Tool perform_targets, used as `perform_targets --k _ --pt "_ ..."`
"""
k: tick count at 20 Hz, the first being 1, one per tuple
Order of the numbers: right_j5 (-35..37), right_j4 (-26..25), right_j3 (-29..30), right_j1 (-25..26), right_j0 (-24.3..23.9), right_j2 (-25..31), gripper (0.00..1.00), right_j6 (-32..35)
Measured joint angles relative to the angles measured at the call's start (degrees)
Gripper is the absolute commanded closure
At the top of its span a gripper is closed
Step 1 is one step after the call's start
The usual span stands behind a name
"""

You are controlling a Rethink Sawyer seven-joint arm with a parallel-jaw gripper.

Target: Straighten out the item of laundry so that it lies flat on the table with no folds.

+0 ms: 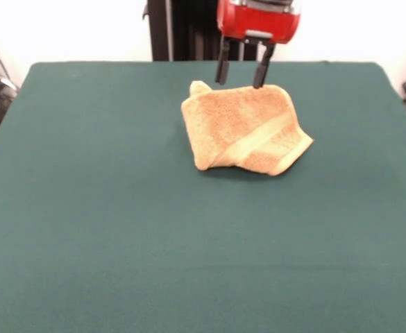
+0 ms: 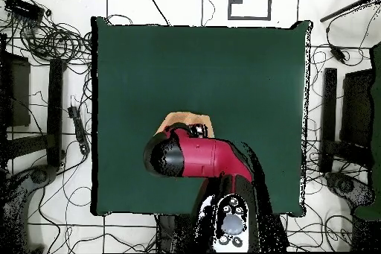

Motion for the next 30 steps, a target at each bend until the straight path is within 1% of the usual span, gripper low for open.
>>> perform_targets --k 8,18,25,30 --pt "-0.6 0.05 2.86 1.37 2.06 -0.68 0.0 0.0" --pt "-1.02 0.27 7.07 1.39 2.57 -0.9 0.0 0.0" --pt "-1.06 0.29 7.81 1.73 3.41 -1.19 0.0 0.0" --pt "-2.65 0.35 7.77 4.06 4.58 -1.28 0.0 0.0"
